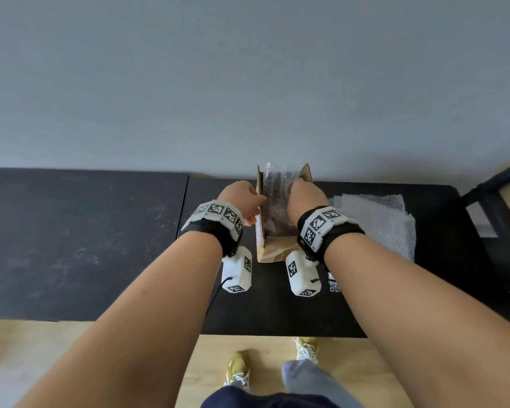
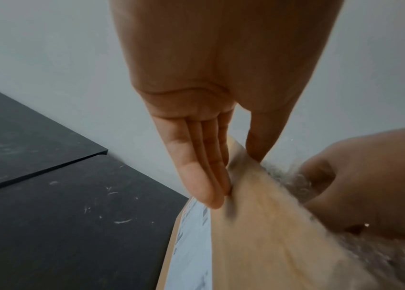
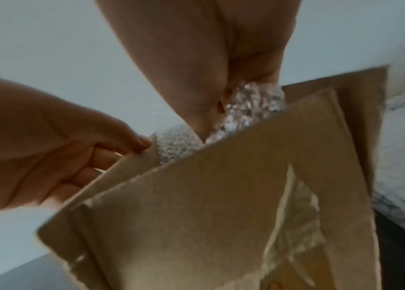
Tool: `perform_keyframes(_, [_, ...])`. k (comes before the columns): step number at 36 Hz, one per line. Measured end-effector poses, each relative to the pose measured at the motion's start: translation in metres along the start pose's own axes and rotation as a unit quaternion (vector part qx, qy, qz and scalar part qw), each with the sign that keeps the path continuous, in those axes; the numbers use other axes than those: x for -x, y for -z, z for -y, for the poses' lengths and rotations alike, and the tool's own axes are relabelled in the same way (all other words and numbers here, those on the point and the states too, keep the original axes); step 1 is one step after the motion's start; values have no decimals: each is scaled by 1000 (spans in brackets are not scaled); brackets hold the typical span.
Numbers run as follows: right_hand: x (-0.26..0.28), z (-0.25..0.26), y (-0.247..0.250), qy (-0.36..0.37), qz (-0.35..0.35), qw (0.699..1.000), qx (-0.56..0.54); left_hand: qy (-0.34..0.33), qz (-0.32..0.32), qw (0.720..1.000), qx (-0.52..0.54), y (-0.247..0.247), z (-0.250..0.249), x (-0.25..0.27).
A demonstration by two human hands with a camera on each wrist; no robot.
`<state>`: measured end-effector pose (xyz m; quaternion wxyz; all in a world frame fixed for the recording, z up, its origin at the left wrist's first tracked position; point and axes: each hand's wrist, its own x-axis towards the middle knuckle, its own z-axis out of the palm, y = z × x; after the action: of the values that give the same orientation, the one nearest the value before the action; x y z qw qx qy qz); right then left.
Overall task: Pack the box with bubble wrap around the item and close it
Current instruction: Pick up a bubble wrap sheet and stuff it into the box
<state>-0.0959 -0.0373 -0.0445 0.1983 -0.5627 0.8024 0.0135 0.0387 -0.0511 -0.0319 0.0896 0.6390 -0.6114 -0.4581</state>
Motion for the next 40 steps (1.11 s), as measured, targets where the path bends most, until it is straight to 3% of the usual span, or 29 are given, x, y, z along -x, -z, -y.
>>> perform_keyframes(5, [-9,-1,9,42,-119,992,-4,22,2,1000,-3,3,-7,-4])
perform_keyframes(9, [-12,-4,20,104,-176,979,-2,36,6,999,-14,7,-6,-8])
perform_keyframes(14, [-6,-6,25,224,-269,927,136,48,23,998,14,11,-2,-11])
perform_keyframes(16, [0,-4,24,276,-214,921,171,45,23,999,8,11,-2,-10])
perform_keyframes(18, [4,-1,21,282,-132,929,200,38,17,999,-9,10,-3,-8])
perform_keyframes(22, [9,5,11,210,-39,952,220,18,-7,999,-33,7,1,-5])
perform_keyframes(27, [3,10,-5,160,46,973,162,6,-20,999,-26,7,9,-4])
perform_keyframes(31, [-3,11,-17,151,84,976,131,7,-20,1000,-16,8,15,-6])
perform_keyframes(40, [-21,15,-27,164,93,974,128,-8,-26,1000,-2,7,16,-11])
